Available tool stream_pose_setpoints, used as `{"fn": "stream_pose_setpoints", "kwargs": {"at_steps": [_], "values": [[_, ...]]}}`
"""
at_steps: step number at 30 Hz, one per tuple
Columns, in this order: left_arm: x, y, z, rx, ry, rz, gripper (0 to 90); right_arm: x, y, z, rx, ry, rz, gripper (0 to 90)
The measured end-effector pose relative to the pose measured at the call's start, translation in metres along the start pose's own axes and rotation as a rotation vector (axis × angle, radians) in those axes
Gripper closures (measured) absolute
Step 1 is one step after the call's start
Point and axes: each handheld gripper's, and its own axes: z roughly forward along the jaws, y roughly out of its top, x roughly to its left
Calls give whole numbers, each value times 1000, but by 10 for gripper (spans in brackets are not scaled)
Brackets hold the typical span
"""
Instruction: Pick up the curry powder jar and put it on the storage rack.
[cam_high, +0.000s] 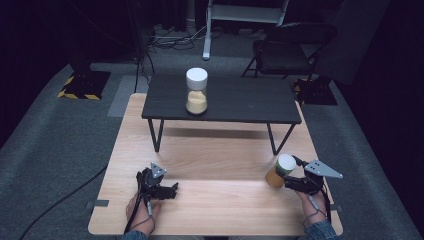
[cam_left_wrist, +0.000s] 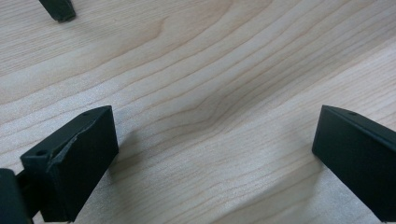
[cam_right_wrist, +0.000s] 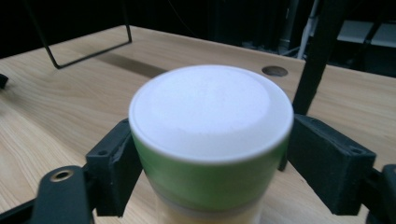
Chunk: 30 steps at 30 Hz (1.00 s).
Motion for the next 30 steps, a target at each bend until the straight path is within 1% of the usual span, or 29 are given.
{"fn": "stream_pose_setpoints", "kwargs": {"at_steps": [3,7,8,13,16,19,22,25,28,30], "values": [[0,0,0,-1,0,1,2,-1,-3,1,-28,14,-4,238],[0,0,0,-1,0,2,2,-3,-5,3,-35,28,-11,323],[0,0,0,-1,0,2,2,-4,-7,3,-42,30,-12,324],[0,0,0,-1,0,2,2,-4,-7,2,-44,33,-17,328],[0,0,0,-1,0,2,2,-3,-4,3,-38,36,-31,329],[0,0,0,-1,0,2,2,-1,-1,3,-31,44,-41,329],[-1,0,0,-1,0,0,2,0,5,2,-33,59,-28,329],[-1,0,0,-1,0,3,2,4,12,1,-45,68,-32,329],[-1,0,0,-1,0,2,2,10,25,0,-44,75,-51,329],[-1,0,0,-1,0,3,2,11,35,-1,-41,87,-56,329]]}}
